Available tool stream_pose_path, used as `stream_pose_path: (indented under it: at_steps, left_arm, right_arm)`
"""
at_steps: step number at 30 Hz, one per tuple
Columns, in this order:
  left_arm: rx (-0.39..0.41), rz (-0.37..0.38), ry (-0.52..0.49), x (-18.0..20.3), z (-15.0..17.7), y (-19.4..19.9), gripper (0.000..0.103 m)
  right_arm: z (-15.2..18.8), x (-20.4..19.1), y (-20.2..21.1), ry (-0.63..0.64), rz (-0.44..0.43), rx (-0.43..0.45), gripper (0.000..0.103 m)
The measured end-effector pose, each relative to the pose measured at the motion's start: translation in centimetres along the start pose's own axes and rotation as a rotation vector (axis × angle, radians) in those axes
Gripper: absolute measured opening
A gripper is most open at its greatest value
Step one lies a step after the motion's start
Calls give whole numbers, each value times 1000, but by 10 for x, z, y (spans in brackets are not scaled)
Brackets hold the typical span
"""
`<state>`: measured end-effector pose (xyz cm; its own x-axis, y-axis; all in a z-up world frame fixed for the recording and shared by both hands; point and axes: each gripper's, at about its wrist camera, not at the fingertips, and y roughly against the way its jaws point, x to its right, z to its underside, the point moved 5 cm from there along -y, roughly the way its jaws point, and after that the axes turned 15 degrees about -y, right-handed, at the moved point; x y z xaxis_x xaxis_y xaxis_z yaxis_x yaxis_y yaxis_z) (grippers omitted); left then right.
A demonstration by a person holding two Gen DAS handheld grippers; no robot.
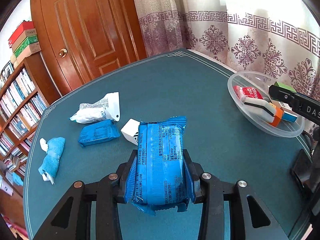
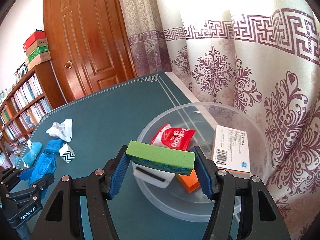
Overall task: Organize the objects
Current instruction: 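Carry the green block into the bowl and open the right tool while the left tool holds the packet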
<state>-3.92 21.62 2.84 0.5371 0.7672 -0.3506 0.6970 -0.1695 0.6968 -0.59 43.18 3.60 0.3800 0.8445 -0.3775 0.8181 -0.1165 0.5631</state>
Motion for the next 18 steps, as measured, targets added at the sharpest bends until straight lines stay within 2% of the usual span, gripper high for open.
stream_pose_path:
  at_steps: [9, 18]
  left_arm:
    - [21, 28, -54, 26, -23, -2, 43]
    - [41, 43, -74, 40, -42, -2, 43]
  right_arm:
    - [-22, 33, -8, -43, 43, 14, 64]
    - [-40, 41, -26, -74, 36, 1, 67]
